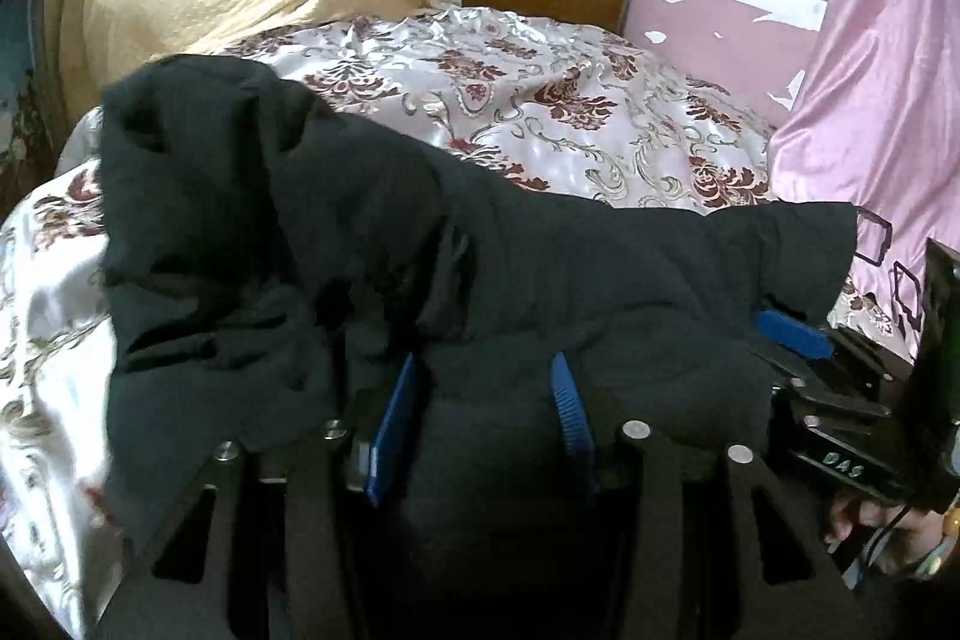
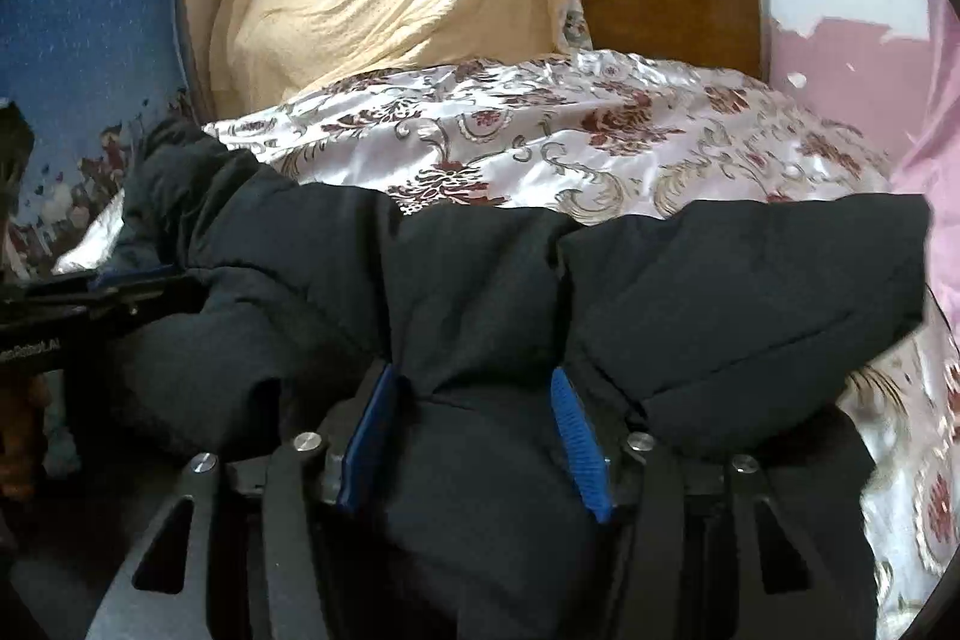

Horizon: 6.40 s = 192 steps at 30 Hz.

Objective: Fold large clothes

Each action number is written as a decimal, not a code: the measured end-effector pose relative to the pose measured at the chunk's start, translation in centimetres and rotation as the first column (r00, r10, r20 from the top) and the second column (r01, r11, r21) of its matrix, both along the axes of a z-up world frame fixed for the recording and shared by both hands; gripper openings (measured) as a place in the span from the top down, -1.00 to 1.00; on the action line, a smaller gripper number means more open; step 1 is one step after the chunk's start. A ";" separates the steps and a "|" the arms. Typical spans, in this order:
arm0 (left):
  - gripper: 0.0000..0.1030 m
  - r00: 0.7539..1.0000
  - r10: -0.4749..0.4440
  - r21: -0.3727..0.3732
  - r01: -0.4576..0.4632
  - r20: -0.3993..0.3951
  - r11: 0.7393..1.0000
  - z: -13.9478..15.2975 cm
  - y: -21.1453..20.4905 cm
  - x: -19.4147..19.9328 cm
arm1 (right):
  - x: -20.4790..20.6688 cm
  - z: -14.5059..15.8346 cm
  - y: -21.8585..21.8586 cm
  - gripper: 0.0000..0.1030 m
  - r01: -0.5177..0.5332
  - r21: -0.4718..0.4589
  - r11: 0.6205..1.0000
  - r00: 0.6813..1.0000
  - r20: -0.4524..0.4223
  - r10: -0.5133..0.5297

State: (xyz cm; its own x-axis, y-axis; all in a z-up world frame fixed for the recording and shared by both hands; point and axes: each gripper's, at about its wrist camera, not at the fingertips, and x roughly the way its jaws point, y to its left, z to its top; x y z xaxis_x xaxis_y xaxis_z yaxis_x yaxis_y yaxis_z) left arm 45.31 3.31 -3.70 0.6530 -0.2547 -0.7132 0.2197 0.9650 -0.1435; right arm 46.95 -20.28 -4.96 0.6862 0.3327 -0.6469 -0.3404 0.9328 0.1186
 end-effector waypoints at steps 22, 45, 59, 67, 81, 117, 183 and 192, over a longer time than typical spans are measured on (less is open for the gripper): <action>-0.53 1.000 0.016 0.087 -0.014 -0.015 0.996 0.1 0.2 -9.5 | -9.5 3.0 -1.1 -1.00 0.015 0.011 1.000 0.997 0.076 -0.016; -0.97 0.983 -0.159 0.261 0.130 0.092 0.956 3.3 -2.5 -24.0 | -24.1 5.1 -3.8 -1.00 -0.017 -0.069 0.997 0.999 -0.033 0.015; -0.97 0.906 -0.421 0.385 0.399 -0.028 0.832 -0.2 -3.8 -35.9 | -33.8 3.2 -4.9 -1.00 -0.297 -0.358 0.885 0.955 -0.111 0.275; -0.97 0.882 -0.461 0.525 0.437 -0.094 0.730 -5.4 -5.4 -37.4 | -36.0 -2.0 -4.8 -1.00 -0.351 -0.521 0.778 0.936 -0.188 0.297; -0.98 0.952 -0.305 0.724 0.186 0.036 0.665 -8.4 -4.2 -37.1 | -37.2 -4.2 -2.9 -1.00 -0.098 -0.760 0.642 0.946 0.129 0.296; 0.94 0.906 -0.412 0.510 0.399 -0.095 0.762 -1.3 -1.0 -44.8 | -48.7 1.1 -3.3 0.91 -0.272 -0.698 0.663 0.898 0.064 0.436; -0.71 0.989 -0.081 0.119 0.066 0.122 0.991 4.5 -2.7 -2.8 | -4.8 6.3 -3.6 -0.73 0.064 -0.149 0.987 0.986 0.160 -0.040; -0.75 0.999 -0.053 -0.041 0.053 0.003 0.998 0.9 -0.3 3.0 | 1.5 1.9 -5.5 -0.87 0.039 -0.011 0.999 0.998 -0.042 -0.040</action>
